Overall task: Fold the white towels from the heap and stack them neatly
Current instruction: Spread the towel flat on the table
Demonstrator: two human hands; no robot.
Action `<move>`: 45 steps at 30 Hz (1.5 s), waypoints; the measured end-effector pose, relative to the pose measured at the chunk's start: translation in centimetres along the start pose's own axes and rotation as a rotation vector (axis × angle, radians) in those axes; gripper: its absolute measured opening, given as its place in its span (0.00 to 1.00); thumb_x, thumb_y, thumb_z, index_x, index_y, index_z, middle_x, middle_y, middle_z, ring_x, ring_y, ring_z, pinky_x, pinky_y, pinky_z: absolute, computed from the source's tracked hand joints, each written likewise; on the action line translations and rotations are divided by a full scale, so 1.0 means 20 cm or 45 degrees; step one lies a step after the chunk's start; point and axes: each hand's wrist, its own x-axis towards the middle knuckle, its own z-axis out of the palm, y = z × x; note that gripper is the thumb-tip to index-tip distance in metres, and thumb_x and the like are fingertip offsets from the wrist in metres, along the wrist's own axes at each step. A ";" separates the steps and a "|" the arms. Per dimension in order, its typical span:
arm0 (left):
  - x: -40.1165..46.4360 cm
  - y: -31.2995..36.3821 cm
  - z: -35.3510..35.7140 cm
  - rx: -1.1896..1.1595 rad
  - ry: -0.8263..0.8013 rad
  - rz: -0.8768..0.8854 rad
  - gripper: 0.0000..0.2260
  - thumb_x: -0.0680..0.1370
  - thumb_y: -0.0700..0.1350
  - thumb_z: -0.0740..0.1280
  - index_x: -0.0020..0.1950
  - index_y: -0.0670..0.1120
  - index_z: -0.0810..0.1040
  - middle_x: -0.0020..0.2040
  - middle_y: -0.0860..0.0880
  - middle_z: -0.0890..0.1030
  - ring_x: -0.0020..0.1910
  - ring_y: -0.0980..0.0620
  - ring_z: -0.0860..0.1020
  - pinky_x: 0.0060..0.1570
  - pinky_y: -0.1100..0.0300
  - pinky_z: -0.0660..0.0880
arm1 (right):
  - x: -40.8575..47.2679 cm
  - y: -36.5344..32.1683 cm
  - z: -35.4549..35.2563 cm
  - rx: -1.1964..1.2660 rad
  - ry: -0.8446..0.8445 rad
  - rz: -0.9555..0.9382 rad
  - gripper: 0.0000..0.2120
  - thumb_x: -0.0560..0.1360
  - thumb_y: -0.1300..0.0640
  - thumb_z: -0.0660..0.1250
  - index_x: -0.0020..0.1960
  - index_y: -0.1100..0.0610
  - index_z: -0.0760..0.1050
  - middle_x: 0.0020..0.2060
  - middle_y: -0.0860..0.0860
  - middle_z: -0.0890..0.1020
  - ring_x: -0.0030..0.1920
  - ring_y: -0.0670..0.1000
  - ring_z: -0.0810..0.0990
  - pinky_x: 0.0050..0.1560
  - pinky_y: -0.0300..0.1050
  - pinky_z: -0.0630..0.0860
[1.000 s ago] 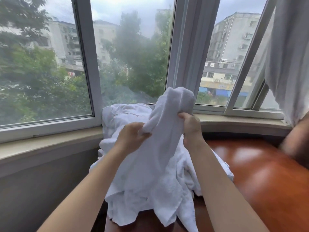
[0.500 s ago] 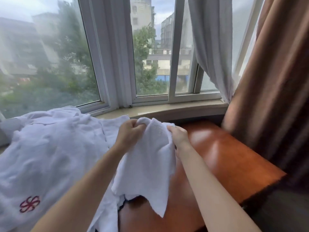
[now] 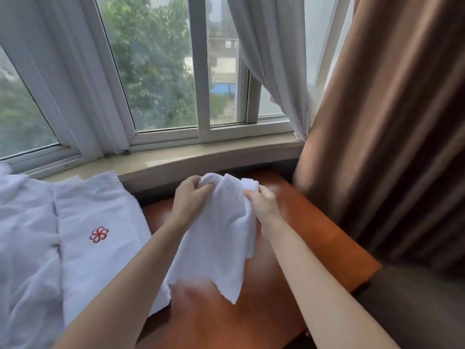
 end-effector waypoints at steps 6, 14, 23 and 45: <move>0.24 -0.04 0.41 -0.077 -0.090 -0.070 0.06 0.73 0.40 0.65 0.37 0.40 0.74 0.32 0.51 0.72 0.33 0.53 0.68 0.32 0.59 0.65 | 0.27 0.00 -0.20 -0.123 0.102 -0.028 0.13 0.78 0.60 0.64 0.62 0.57 0.74 0.55 0.54 0.81 0.56 0.53 0.80 0.61 0.51 0.76; 0.32 0.05 0.79 -0.032 -0.107 -0.127 0.05 0.73 0.40 0.65 0.37 0.42 0.74 0.33 0.50 0.73 0.33 0.52 0.69 0.32 0.60 0.65 | 0.53 -0.02 -0.52 -0.122 0.059 0.019 0.10 0.79 0.56 0.64 0.59 0.46 0.72 0.52 0.45 0.80 0.54 0.47 0.79 0.55 0.43 0.77; 0.13 0.27 1.26 0.057 0.219 -0.230 0.04 0.72 0.41 0.66 0.40 0.41 0.76 0.34 0.50 0.74 0.33 0.52 0.70 0.33 0.58 0.67 | 0.77 -0.11 -1.07 -0.122 -0.326 0.052 0.17 0.79 0.56 0.64 0.67 0.56 0.74 0.56 0.53 0.81 0.57 0.52 0.79 0.62 0.53 0.77; 0.28 0.27 1.72 -0.201 0.482 -0.522 0.06 0.74 0.45 0.67 0.44 0.41 0.78 0.38 0.47 0.79 0.38 0.49 0.77 0.40 0.54 0.74 | 1.34 -0.20 -1.32 -0.504 -0.993 0.100 0.27 0.78 0.54 0.66 0.73 0.41 0.63 0.59 0.41 0.72 0.55 0.43 0.73 0.46 0.37 0.71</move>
